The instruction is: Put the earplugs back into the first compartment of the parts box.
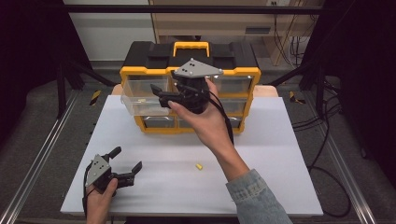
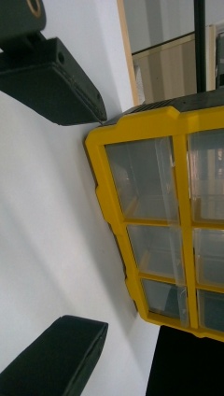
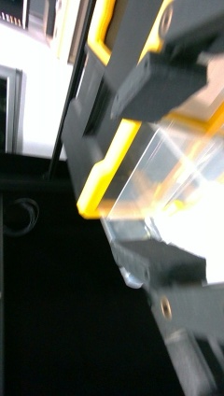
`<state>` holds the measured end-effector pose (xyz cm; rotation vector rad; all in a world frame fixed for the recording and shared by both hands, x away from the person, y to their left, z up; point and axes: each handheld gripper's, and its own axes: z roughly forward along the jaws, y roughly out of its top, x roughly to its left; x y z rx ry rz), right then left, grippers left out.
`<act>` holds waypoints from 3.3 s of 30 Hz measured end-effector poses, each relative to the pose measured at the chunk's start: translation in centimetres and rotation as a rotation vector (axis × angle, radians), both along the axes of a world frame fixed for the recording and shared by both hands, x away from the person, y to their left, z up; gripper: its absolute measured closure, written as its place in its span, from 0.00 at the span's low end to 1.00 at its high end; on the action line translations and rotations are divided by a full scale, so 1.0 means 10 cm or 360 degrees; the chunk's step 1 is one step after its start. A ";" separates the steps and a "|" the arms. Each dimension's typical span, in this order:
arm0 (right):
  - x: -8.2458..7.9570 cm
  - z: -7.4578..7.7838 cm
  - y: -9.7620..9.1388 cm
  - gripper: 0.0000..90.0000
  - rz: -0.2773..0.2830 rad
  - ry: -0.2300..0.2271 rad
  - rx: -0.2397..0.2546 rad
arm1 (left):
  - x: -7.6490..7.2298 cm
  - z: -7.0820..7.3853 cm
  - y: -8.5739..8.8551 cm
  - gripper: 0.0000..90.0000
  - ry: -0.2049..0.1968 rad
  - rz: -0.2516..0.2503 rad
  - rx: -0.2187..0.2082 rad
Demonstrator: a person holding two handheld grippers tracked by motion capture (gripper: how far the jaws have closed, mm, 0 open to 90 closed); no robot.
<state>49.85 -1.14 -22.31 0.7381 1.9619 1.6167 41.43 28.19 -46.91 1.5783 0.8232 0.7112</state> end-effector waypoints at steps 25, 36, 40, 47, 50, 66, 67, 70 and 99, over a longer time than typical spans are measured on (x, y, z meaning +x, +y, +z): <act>-0.29 -0.94 -0.57 0.09 -0.0143 0.0216 -0.0244 | -0.01 0.00 0.02 0.01 -0.0004 0.0010 -0.0015; -0.38 -1.40 -0.78 0.10 -0.0173 0.0360 -0.0285 | -0.01 0.00 0.02 0.01 -0.0011 0.0004 -0.0007; -0.40 -1.57 -0.88 0.10 -0.0187 0.0418 -0.0294 | 0.01 0.00 0.01 0.01 -0.0010 0.0003 0.0000; -0.45 -1.76 -0.93 0.10 -0.0191 0.0502 -0.0336 | 0.00 0.00 0.01 0.01 -0.0012 -0.0008 -0.0009; -0.44 -1.85 -0.93 0.10 -0.0186 0.0538 -0.0356 | 0.01 0.00 0.01 0.01 -0.0004 -0.0011 -0.0009; -0.44 -2.23 -0.83 0.33 -0.0117 0.0780 -0.0531 | 0.00 0.00 0.00 0.01 -0.0008 -0.0013 0.0008; -0.44 -2.24 -0.82 0.37 -0.0113 0.0795 -0.0531 | 0.01 0.00 0.00 0.01 -0.0007 -0.0015 0.0011; -0.43 -2.27 -0.79 0.47 -0.0074 0.0807 -0.0521 | 0.02 -0.01 -0.02 0.01 0.0001 -0.0026 0.0018; -0.33 -2.51 -0.61 0.91 -0.0037 0.0776 -0.0682 | 0.01 -0.01 -0.03 0.01 0.0003 -0.0041 0.0039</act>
